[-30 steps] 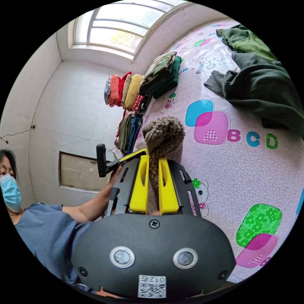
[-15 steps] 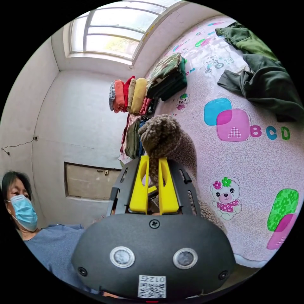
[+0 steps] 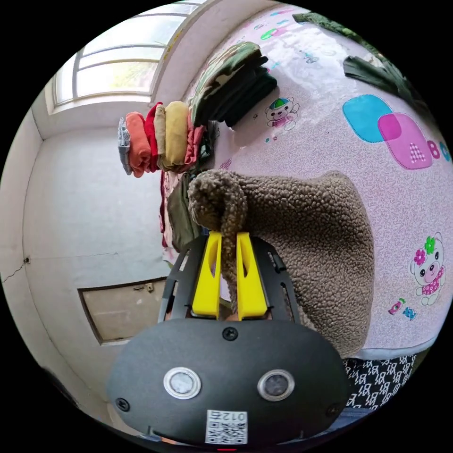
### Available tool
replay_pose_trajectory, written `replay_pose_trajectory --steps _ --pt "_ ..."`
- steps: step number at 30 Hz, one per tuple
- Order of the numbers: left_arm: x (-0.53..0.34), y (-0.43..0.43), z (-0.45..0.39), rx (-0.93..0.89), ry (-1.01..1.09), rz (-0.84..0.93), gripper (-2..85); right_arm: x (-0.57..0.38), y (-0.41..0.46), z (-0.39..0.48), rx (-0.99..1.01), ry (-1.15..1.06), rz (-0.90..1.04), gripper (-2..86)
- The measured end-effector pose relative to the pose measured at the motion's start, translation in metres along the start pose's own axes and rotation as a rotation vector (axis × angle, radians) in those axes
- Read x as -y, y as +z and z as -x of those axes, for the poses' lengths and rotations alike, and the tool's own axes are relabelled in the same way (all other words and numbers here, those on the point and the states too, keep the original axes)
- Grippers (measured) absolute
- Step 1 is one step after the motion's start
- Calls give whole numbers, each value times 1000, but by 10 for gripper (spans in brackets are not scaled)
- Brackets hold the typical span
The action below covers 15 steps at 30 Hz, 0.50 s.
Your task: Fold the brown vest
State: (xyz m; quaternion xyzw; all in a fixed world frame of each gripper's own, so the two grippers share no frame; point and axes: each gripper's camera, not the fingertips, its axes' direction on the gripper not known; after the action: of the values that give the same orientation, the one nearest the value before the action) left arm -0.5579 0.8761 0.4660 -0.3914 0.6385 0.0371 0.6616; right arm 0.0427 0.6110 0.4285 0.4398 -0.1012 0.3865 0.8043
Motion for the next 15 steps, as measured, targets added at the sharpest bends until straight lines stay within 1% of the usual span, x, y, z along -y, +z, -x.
replay_pose_trajectory --steps 2,3,5,6,7,8,9,11,12,15 --pt "-14 -21 -2 25 7 -34 2 2 49 33 -176 -94 53 59" --pt "-18 -26 -1 28 4 -44 2 1 60 42 -205 -126 75 63" --pt "-34 -43 6 -1 -31 -89 2 -7 98 83 -241 -337 226 77" --pt "-38 -47 8 -11 -43 -99 2 -10 103 94 -262 -387 250 76" --pt "-46 -55 10 -27 -61 -119 2 -18 105 120 -302 -504 256 74" --pt "-55 -64 9 -20 -73 -141 3 -25 98 145 -312 -630 241 58" --pt "-59 -69 8 -5 -75 -152 4 -28 93 156 -314 -683 229 51" --pt "-77 -96 -7 83 -60 -238 4 -33 63 180 -313 -831 180 21" --pt "-81 -104 -13 105 -54 -263 4 -32 55 181 -323 -847 169 17" --pt "-79 -139 -58 215 62 -340 4 -23 14 163 -370 -852 127 6"
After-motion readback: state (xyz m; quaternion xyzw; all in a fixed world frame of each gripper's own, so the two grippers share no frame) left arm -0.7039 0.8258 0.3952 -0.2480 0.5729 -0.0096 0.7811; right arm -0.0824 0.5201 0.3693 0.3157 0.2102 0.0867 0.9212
